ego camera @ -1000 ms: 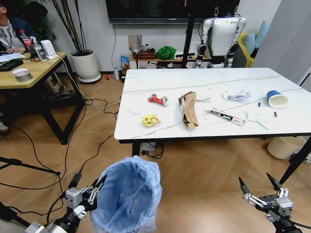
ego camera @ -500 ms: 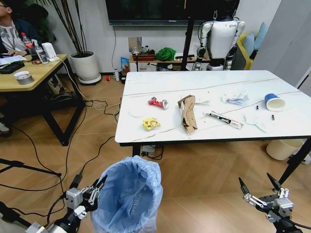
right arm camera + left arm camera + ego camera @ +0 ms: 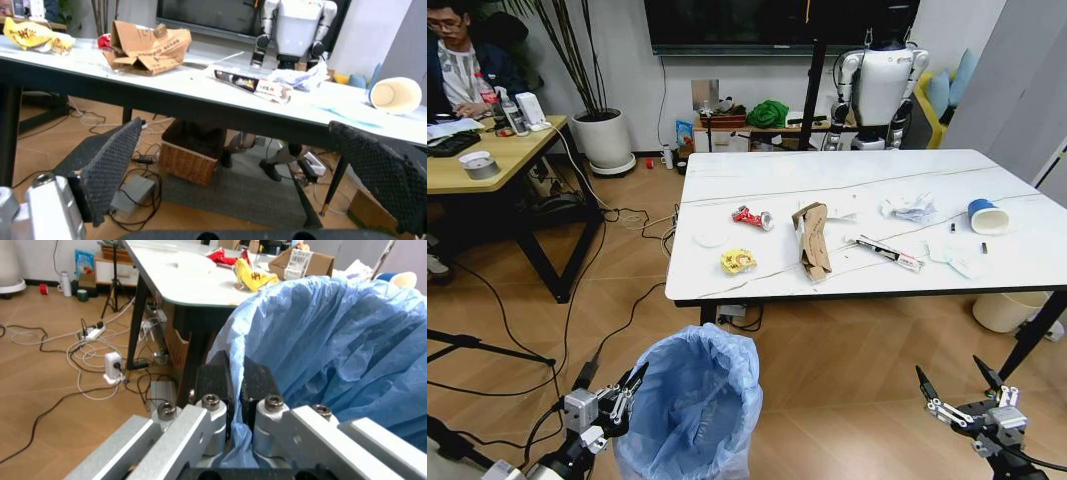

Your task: Pick up the trash bin and place the trash from the table into it.

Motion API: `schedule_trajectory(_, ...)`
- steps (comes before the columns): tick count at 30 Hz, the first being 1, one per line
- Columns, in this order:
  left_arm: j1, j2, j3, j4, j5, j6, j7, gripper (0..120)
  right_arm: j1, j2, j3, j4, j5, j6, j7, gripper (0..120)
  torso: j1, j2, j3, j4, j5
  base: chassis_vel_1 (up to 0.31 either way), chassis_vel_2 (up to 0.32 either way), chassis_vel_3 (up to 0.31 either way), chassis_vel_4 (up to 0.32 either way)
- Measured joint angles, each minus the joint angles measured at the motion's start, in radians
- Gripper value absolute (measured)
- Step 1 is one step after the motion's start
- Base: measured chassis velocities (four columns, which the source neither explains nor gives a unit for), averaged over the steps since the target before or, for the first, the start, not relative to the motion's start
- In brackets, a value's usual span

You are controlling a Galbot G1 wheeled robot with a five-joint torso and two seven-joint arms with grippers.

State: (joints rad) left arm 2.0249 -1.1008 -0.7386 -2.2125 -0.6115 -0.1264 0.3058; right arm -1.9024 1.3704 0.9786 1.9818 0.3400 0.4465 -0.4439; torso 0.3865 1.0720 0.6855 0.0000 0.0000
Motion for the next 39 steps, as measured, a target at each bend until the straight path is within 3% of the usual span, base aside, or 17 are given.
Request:
schedule_trajectory(28, 0.009, -0.011, 0.015, -0.003, 0.0, -0.017, -0.039, 0, -0.004, -0.001, 0.002, 0.002, 0.002, 0.008, -0.006, 100, 0.063, 0.142, 0.079, 0.0, 0.0, 0.0, 0.0, 0.0, 0.0)
schedule_trajectory(39, 0.027, -0.022, 0.02, -0.019, 0.007, -0.018, -0.07, 0, 0.001, -0.011, -0.011, 0.005, 0.004, 0.018, 0.044, 100, 0.066, 0.149, 0.083, 0.0, 0.0001, 0.0, 0.0, 0.0, 0.0)
